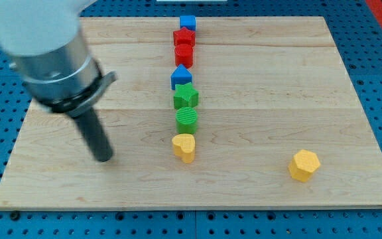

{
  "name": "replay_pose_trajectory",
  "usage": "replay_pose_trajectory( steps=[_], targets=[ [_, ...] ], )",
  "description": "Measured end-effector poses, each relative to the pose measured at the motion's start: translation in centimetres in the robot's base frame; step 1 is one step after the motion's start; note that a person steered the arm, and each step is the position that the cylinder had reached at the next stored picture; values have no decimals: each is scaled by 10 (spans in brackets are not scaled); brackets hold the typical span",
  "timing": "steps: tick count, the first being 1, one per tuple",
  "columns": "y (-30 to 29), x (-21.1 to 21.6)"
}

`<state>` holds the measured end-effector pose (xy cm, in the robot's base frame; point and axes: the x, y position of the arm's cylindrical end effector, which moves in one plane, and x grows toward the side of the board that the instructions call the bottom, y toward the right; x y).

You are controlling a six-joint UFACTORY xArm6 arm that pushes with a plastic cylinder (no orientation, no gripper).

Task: Move the yellow heart above the yellow hexagon

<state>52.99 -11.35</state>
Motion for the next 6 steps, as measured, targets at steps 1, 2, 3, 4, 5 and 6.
replay_pose_trajectory(
  steps=[1,2,3,4,5,6],
  targets=[
    [86,-2],
    [145,-4],
    [176,-11],
    [208,-22],
    [251,-24],
    [258,-24]
  ],
)
